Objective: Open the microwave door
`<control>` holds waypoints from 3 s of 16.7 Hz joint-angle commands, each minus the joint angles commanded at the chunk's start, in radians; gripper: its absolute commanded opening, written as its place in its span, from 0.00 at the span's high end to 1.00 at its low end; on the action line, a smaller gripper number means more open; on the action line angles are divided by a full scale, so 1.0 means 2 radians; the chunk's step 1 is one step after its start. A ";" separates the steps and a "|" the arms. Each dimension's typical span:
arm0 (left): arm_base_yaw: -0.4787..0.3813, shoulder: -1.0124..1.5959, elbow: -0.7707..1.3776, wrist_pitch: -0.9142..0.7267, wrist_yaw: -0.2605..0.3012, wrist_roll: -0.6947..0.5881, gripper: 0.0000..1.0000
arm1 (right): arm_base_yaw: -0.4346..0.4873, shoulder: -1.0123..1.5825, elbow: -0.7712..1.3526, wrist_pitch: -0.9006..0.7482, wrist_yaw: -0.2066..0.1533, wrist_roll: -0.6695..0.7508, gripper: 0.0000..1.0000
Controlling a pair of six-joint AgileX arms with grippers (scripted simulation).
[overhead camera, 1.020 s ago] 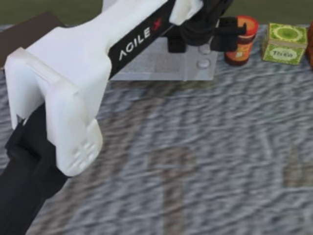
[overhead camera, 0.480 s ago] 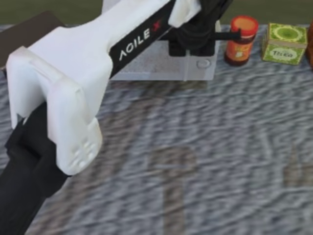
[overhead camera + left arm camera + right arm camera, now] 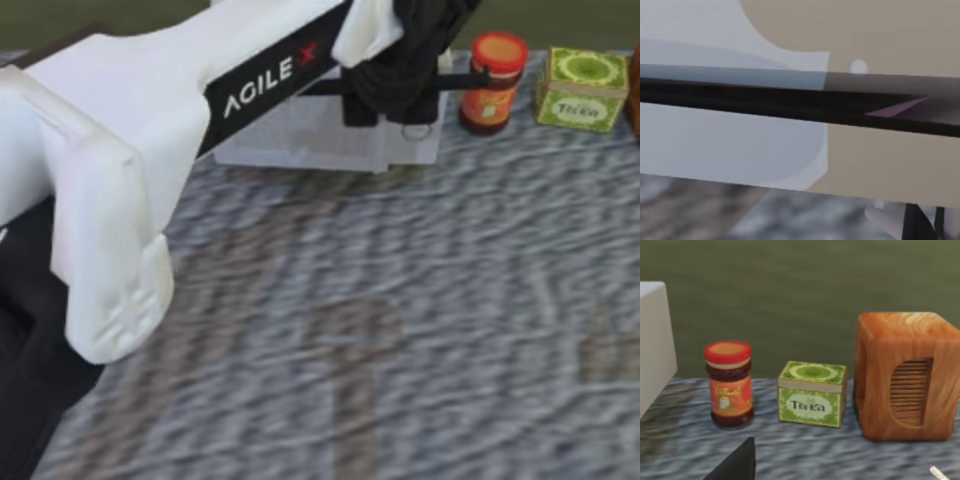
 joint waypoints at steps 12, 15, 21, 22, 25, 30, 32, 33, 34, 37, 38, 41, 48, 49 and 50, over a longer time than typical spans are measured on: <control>0.000 -0.004 -0.008 0.004 0.000 -0.001 1.00 | 0.000 0.000 0.000 0.000 0.000 0.000 0.00; 0.000 -0.004 -0.008 0.004 0.000 -0.001 1.00 | 0.000 0.000 0.000 0.000 0.000 0.000 0.00; 0.000 -0.004 -0.008 0.004 0.000 -0.001 1.00 | 0.000 0.000 0.000 0.000 0.000 0.000 0.00; 0.000 -0.004 -0.008 0.004 0.000 -0.001 1.00 | 0.000 0.000 0.000 0.000 0.000 0.000 0.00; 0.000 -0.004 -0.008 0.004 0.000 -0.001 1.00 | 0.000 0.000 0.000 0.000 0.000 0.000 0.00; -0.002 -0.019 -0.026 0.020 0.002 0.008 1.00 | 0.000 0.000 0.000 0.000 0.000 0.000 0.00; 0.000 -0.038 -0.064 0.037 0.006 0.022 1.00 | 0.000 0.000 0.000 0.000 0.000 0.000 0.00; 0.000 -0.047 -0.082 0.046 0.010 0.028 1.00 | 0.000 0.000 0.000 0.000 0.000 0.000 0.00; 0.000 -0.054 -0.095 0.054 0.013 0.033 1.00 | 0.000 0.000 0.000 0.000 0.000 0.000 0.00; 0.000 -0.060 -0.105 0.059 0.016 0.038 1.00 | 0.000 0.000 0.000 0.000 0.000 0.000 0.00; 0.000 -0.060 -0.105 0.059 0.016 0.038 1.00 | 0.000 0.000 0.000 0.000 0.000 0.000 0.00; 0.000 -0.060 -0.105 0.059 0.016 0.038 1.00 | 0.000 0.000 0.000 0.000 0.000 0.000 0.00; 0.000 -0.060 -0.105 0.059 0.016 0.038 1.00 | 0.000 0.000 0.000 0.000 0.000 0.000 0.00; 0.000 -0.060 -0.105 0.059 0.016 0.038 1.00 | 0.000 0.000 0.000 0.000 0.000 0.000 0.00; 0.000 -0.060 -0.105 0.059 0.016 0.038 1.00 | 0.000 0.000 0.000 0.000 0.000 0.000 0.00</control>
